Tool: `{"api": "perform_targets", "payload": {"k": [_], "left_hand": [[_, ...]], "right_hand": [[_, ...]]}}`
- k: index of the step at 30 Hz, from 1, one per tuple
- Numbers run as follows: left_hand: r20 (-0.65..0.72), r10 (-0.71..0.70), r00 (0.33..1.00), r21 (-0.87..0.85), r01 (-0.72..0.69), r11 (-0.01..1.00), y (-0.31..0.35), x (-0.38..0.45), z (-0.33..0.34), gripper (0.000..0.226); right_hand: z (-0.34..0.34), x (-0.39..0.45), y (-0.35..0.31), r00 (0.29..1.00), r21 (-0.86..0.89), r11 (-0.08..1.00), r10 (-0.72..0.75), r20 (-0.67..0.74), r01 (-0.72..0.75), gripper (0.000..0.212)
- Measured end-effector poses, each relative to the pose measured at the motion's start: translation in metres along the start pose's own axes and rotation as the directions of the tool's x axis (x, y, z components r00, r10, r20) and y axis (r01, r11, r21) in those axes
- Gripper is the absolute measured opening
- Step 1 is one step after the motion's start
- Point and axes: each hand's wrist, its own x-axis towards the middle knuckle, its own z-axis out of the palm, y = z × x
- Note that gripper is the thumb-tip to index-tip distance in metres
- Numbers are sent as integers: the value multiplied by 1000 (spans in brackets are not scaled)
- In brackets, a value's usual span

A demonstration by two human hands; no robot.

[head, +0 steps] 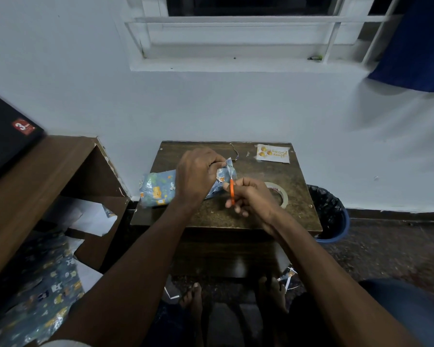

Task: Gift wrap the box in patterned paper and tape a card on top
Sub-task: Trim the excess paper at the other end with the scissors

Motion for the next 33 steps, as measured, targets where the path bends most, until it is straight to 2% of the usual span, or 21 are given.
{"api": "perform_targets", "payload": {"k": [5,8,11,14,18,22,25,33], "left_hand": [[11,137,991,29,-137,990,3,-10,4,4],[34,157,987,23,-158,987,7,-14,4,3],[58,138,989,12,-138,990,11,-17,3,3],[148,108,983,-25,-106,994,14,-18,-2,6],[337,18,941,-117,23,993,14,-9,-16,17],[404,-56,913,-183,141,973,13,-4,-27,19],[483,-41,874,-196,154,968,16,-10,-29,19],[465,-44,884,-151,129,980,27,-17,-29,20]], "right_hand": [[-2,-3,4,999,5,999,34,16,-34,25],[-5,-4,5,998,-16,998,60,21,-60,24],[-9,-5,3,996,-24,996,82,28,-82,24],[-11,-8,1,994,-28,994,107,33,-106,25],[-12,-14,3,989,-41,989,146,24,-145,29],[-11,-21,7,980,6,981,193,46,-193,34],[-9,-28,11,978,13,978,205,48,-206,34],[-10,-36,15,984,-22,984,175,24,-174,24]]}}
